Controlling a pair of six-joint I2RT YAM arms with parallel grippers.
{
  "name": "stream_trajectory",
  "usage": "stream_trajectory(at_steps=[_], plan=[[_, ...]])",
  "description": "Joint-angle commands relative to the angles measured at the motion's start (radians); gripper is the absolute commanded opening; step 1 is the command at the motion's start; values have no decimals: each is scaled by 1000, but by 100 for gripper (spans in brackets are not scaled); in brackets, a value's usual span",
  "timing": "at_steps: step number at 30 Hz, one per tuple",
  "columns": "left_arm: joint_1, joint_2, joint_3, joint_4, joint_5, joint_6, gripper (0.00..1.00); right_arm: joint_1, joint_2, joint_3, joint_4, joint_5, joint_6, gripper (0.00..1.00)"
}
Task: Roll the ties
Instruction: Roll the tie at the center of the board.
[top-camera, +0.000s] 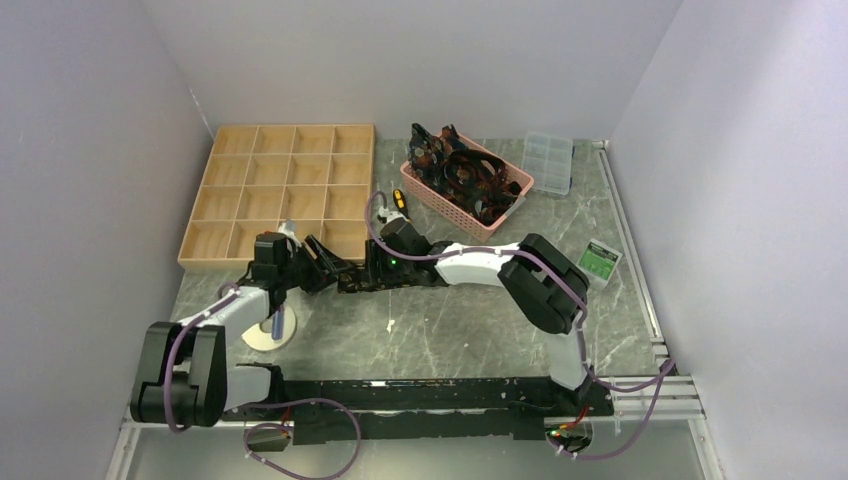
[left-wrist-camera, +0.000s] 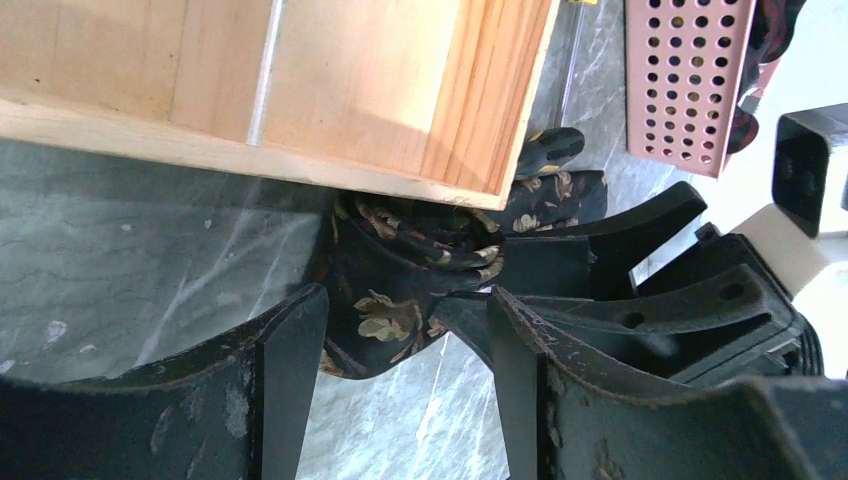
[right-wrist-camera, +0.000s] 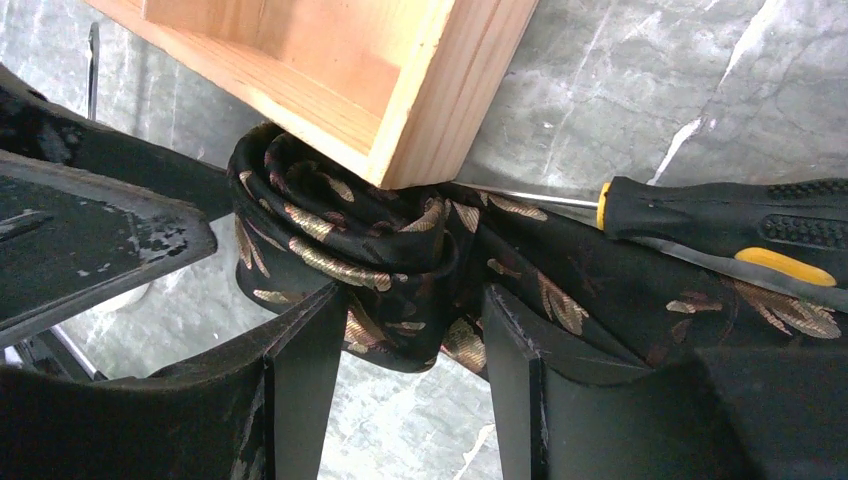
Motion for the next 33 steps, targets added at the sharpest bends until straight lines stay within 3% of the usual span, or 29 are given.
stream_trajectory(at_steps=[1,5,12,16,19,23,26,29,33], plan=[[4,25,10,70,45,23,65,-19,-50,-37,32,-5,0,56],[4,-77,-13,-1,-17,18,65,-18,-76,-36,28,-8,-6,59],[1,-413,-3,-368,-153,48,58,-17,-163,-27,-20,27,-24,63],[-8,-525,-59,-442,-111,9,37,-18,-192,-25,-30,50,-24,62],[-43,-557,-112,-437,-79,-25,8,-20,-200,-23,-43,67,-16,61],[-147,-564,-145,-402,-150,-83,3,-25,-249,-70,-34,137,-12,60],[-287,-513,-121,-372,-312,-89,3,-31,-307,-138,-19,189,-24,60],[-390,-410,-100,-310,-420,-68,3,-55,-364,-211,-12,206,-20,60],[-434,-222,-59,-262,-521,-34,3,-80,-445,-304,-9,236,-23,60]])
